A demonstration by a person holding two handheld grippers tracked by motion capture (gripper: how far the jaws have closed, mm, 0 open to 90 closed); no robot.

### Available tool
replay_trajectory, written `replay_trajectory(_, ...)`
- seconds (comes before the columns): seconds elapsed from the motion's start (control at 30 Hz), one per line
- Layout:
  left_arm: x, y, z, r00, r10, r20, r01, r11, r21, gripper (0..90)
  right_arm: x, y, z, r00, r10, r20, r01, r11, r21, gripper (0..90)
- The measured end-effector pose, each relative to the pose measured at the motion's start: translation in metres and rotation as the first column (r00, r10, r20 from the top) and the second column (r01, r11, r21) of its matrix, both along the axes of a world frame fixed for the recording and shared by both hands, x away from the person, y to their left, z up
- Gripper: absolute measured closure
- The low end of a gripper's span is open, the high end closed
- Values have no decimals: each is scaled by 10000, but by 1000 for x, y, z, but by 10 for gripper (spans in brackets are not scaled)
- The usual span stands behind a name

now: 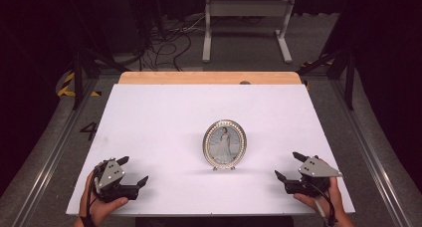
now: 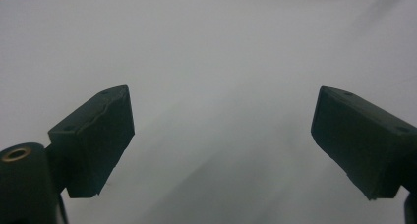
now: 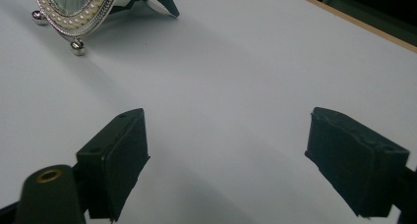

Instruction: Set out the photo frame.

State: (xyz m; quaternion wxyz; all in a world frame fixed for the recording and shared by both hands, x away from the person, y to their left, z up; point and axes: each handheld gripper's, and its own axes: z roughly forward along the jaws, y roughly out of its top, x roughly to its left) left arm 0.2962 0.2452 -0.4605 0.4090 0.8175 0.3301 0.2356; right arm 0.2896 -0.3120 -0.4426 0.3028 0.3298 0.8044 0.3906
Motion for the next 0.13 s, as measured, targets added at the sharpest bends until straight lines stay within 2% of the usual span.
replay_trajectory(0.13, 1, -2, -1, 10000, -36, -34, 36, 10000, 69, 100, -2, -1, 0, 10000, -60, 4, 60, 10000, 2, 164)
